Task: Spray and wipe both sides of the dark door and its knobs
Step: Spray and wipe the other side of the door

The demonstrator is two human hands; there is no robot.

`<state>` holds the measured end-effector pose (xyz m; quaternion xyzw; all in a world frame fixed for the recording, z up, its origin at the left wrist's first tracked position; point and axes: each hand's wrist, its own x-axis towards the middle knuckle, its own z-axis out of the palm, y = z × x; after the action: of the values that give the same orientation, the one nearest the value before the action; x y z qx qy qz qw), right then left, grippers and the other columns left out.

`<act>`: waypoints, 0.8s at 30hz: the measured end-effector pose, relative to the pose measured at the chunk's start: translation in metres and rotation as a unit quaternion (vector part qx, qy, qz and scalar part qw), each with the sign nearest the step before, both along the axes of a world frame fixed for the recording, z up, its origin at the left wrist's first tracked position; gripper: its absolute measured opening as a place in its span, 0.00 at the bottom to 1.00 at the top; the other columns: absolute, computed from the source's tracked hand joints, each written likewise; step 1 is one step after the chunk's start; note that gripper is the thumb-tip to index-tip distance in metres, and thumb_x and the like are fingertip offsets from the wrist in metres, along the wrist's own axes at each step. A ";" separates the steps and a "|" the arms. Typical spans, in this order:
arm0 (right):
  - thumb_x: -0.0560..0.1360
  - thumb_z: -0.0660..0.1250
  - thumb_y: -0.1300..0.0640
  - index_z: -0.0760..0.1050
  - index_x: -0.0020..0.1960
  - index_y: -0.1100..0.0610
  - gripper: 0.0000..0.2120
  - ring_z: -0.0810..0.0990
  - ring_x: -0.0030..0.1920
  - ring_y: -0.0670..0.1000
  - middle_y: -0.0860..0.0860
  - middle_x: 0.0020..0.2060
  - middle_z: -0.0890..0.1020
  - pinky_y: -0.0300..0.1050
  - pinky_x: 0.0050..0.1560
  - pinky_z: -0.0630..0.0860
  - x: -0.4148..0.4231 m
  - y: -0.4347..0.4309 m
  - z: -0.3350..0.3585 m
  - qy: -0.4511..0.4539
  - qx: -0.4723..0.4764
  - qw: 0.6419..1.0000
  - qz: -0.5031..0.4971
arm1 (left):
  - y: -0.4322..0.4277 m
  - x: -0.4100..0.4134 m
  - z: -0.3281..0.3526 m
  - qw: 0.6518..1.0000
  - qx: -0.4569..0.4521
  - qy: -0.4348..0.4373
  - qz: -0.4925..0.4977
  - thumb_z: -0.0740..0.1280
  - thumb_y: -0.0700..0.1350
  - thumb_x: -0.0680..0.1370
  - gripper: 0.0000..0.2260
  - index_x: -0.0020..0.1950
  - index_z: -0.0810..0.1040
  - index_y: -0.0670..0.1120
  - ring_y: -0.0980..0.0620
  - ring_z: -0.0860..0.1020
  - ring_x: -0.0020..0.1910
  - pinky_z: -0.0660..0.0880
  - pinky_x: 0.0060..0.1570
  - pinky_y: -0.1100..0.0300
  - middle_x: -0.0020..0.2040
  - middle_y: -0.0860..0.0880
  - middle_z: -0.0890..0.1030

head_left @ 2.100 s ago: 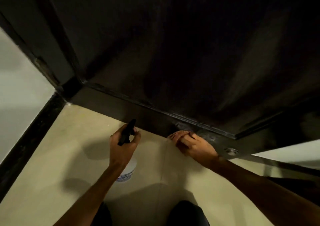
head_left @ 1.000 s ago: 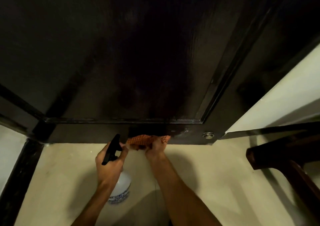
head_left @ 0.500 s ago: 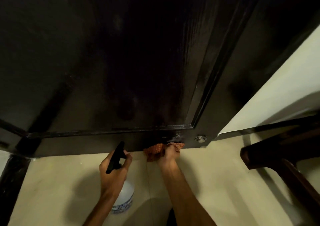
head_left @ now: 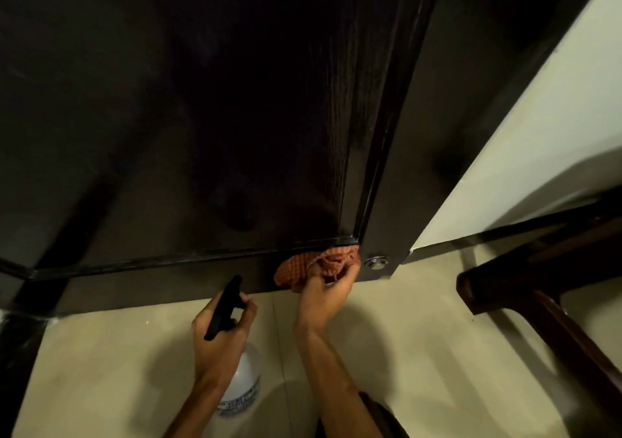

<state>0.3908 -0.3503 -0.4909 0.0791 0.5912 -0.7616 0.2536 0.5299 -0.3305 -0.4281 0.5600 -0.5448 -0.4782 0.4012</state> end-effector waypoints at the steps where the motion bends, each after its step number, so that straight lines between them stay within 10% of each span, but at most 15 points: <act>1: 0.73 0.67 0.75 0.65 0.75 0.54 0.34 0.78 0.61 0.46 0.48 0.63 0.77 0.40 0.67 0.72 -0.001 0.004 0.000 0.002 -0.039 0.999 -0.004 | -0.002 0.000 0.001 1.000 -0.001 -0.006 0.000 0.74 0.34 0.77 0.24 0.43 0.83 0.68 0.48 0.71 0.26 0.71 0.30 0.59 0.38 0.51 0.82; 4: 0.69 0.65 0.68 0.72 0.70 0.57 0.30 0.79 0.62 0.55 0.55 0.62 0.79 0.54 0.70 0.73 -0.012 0.013 -0.026 -0.003 -0.009 0.996 -0.094 | 0.001 0.001 0.001 1.000 -0.010 -0.005 -0.007 0.73 0.32 0.77 0.26 0.42 0.82 0.68 0.53 0.69 0.22 0.68 0.24 0.63 0.35 0.48 0.79; 7: 0.69 0.62 0.66 0.78 0.55 0.59 0.16 0.83 0.47 0.66 0.65 0.49 0.83 0.75 0.52 0.79 -0.034 0.007 -0.064 -0.111 0.052 0.990 -0.077 | 0.005 -0.001 0.000 1.000 -0.015 -0.004 -0.015 0.73 0.33 0.77 0.27 0.42 0.82 0.69 0.54 0.69 0.21 0.68 0.23 0.63 0.35 0.50 0.80; 9: 0.68 0.58 0.68 0.77 0.52 0.56 0.17 0.80 0.38 0.65 0.63 0.41 0.80 0.70 0.44 0.81 -0.035 0.010 -0.047 -0.077 0.025 0.994 -0.074 | 0.005 -0.005 0.001 1.000 -0.008 0.008 -0.017 0.73 0.33 0.77 0.23 0.43 0.83 0.65 0.54 0.69 0.22 0.68 0.23 0.63 0.37 0.52 0.81; 12: 0.67 0.59 0.70 0.74 0.71 0.59 0.33 0.82 0.61 0.52 0.56 0.61 0.82 0.49 0.66 0.77 -0.011 0.017 0.003 0.089 -0.011 0.996 -0.012 | 0.002 -0.008 -0.001 1.000 0.004 -0.001 -0.013 0.73 0.33 0.77 0.20 0.43 0.84 0.61 0.52 0.69 0.23 0.68 0.24 0.64 0.35 0.50 0.81; 15: 0.73 0.64 0.70 0.73 0.73 0.63 0.27 0.80 0.64 0.44 0.53 0.65 0.81 0.37 0.67 0.73 -0.007 0.018 0.020 0.134 -0.031 0.990 0.000 | 0.004 -0.015 -0.001 1.000 0.006 0.003 -0.019 0.74 0.34 0.77 0.23 0.42 0.83 0.67 0.52 0.70 0.23 0.69 0.24 0.62 0.35 0.48 0.81; 21: 0.85 0.50 0.70 0.63 0.75 0.62 0.20 0.82 0.46 0.57 0.59 0.59 0.76 0.47 0.40 0.85 -0.069 0.049 -0.036 -0.193 0.015 0.976 0.097 | 0.018 -0.029 0.002 0.999 0.012 0.009 -0.032 0.73 0.32 0.77 0.26 0.41 0.84 0.67 0.52 0.65 0.21 0.65 0.22 0.63 0.33 0.38 0.75; 24: 0.86 0.55 0.63 0.71 0.71 0.66 0.16 0.80 0.42 0.56 0.60 0.54 0.81 0.38 0.32 0.81 -0.098 0.043 -0.026 -0.224 -0.002 0.968 -0.112 | 0.016 -0.033 0.009 0.999 0.001 0.002 -0.045 0.73 0.33 0.77 0.27 0.41 0.83 0.70 0.53 0.66 0.21 0.65 0.22 0.62 0.33 0.43 0.76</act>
<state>0.2930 -0.3077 -0.5166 0.3125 0.5056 -0.7490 0.2929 0.4968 -0.3143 -0.4192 0.5346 -0.5680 -0.4973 0.3799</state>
